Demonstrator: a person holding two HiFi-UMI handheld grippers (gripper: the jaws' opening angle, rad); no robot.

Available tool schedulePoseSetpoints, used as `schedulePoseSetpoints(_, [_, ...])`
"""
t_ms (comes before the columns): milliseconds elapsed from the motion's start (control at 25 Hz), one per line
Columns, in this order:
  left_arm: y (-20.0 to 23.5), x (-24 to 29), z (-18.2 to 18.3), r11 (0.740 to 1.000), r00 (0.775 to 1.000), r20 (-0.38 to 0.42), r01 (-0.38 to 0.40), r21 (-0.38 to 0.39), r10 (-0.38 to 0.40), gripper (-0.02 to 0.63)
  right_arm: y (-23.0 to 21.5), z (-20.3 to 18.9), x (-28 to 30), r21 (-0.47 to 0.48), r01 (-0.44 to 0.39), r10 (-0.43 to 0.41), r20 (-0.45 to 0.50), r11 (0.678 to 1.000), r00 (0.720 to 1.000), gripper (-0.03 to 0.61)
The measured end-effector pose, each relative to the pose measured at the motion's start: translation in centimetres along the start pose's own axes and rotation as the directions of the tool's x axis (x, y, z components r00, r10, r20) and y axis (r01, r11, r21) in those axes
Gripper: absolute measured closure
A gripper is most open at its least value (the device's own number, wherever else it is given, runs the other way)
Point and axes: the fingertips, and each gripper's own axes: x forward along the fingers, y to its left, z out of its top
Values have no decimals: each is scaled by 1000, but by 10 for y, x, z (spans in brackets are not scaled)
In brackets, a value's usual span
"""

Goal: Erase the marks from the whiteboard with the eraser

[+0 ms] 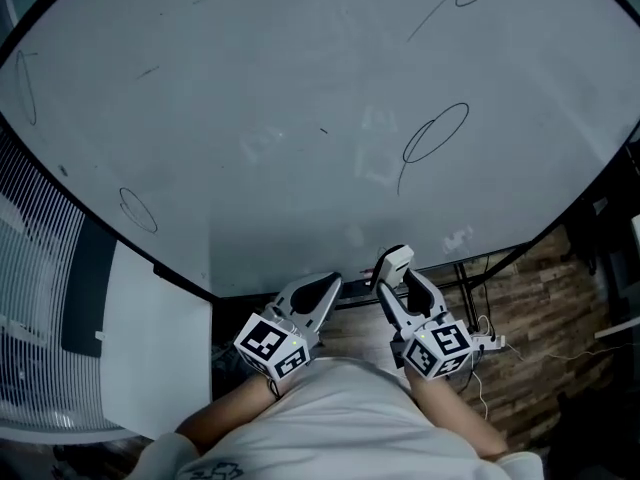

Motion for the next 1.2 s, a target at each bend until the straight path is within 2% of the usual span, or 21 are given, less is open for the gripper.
schedulePoseSetpoints(200, [27,-3,-2,998,998,-24,64,5,-64,607,-9,-10,27,85,78,-80,15,993,997,347])
schedulePoseSetpoints(360, [25,3,-24,994,992,-55,109,-4,-109,607,-37,-44,15,184,164,-166,-3,969,986,347])
schedulePoseSetpoints(480, [36,21,-27,992,990,-65,128,-14,-129,607,-61,-49,28,247,192,-194,-16,950,981,348])
schedulePoseSetpoints(640, [45,28,-19,994,993,-49,103,-47,-106,607,-64,-55,43,308,183,-169,-73,934,983,347])
schedulePoseSetpoints(760, [43,32,-11,994,995,-42,85,-61,-88,607,-64,-55,50,312,163,-141,-92,936,986,347])
schedulePoseSetpoints(920, [44,38,-20,996,997,-53,54,-67,-58,607,-69,-61,59,323,129,-95,-117,938,989,347])
schedulePoseSetpoints(1200, [49,36,-24,998,997,-75,4,-68,-9,607,-69,-63,66,343,77,-44,-103,936,994,347])
